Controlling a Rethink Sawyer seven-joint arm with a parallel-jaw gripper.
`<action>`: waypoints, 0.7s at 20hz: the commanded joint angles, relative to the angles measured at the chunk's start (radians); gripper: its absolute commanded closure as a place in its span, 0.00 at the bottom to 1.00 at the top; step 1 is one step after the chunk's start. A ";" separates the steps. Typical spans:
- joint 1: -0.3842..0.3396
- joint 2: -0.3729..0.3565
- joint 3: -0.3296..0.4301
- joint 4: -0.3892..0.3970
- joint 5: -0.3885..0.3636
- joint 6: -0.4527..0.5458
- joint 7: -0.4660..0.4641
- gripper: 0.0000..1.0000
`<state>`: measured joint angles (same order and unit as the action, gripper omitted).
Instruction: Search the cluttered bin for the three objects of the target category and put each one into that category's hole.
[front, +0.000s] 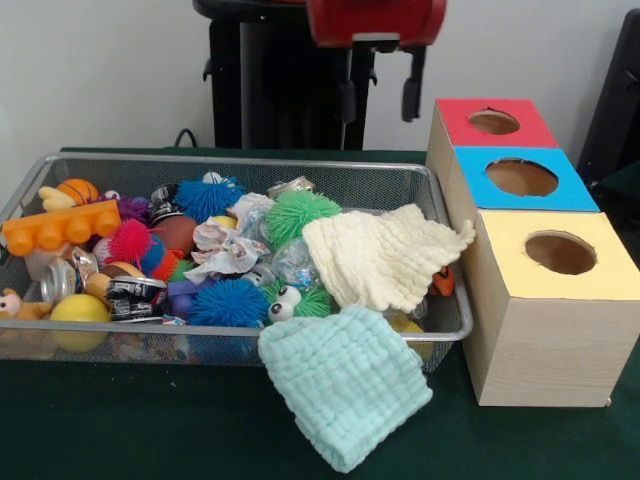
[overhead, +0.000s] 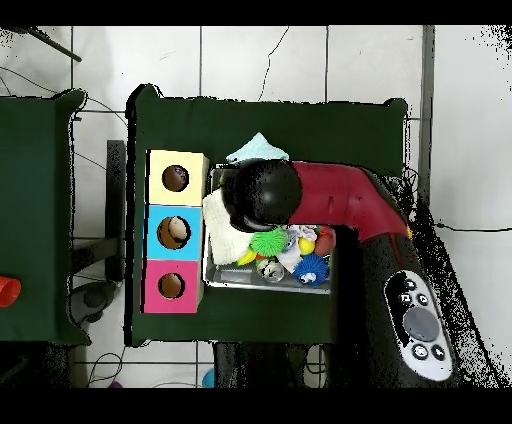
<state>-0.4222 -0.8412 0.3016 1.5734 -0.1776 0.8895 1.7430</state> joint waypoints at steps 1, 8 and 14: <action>-0.109 0.046 0.017 0.086 0.004 -0.083 -0.032 0.00; -0.187 0.079 0.056 0.092 -0.066 -0.142 -0.116 0.00; -0.200 0.112 0.055 0.110 -0.128 -0.225 -0.089 0.00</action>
<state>-0.6225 -0.7932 0.3029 1.5861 -0.2341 0.7397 1.7430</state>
